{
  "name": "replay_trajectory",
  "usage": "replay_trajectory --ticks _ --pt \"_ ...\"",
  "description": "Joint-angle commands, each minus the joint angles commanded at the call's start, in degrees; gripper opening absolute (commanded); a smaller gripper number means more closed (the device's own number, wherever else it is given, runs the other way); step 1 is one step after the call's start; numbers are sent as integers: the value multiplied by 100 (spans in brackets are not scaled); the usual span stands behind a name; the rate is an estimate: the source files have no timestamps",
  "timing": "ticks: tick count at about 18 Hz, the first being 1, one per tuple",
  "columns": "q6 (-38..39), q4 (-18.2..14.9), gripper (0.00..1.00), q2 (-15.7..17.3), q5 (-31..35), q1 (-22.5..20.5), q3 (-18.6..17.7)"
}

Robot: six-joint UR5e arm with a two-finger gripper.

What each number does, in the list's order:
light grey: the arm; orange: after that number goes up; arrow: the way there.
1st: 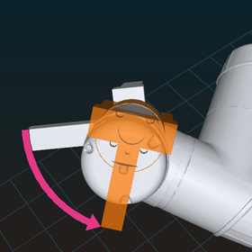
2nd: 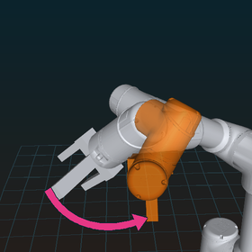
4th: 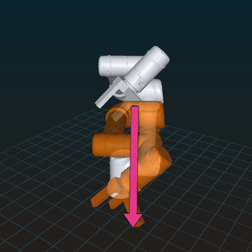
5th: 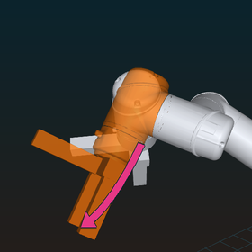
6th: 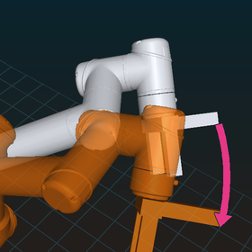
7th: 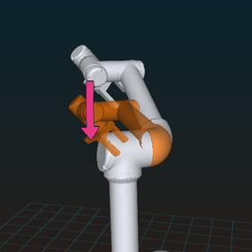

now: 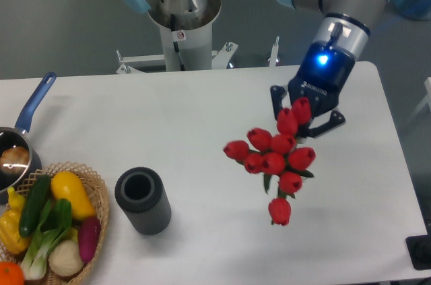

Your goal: Pick up the flowers from the vase

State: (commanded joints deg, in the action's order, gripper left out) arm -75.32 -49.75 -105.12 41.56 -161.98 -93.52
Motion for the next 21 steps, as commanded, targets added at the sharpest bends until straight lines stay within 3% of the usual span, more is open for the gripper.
replay_trajectory --ticks 6,15,18,21 --pt "413 -53 0 -17 1352 -53 -70" --pt "123 -79 0 -746 3892 535 219" --pt "115 -140 0 -887 4316 860 456" --pt "115 -237 0 -914 4448 888 519"
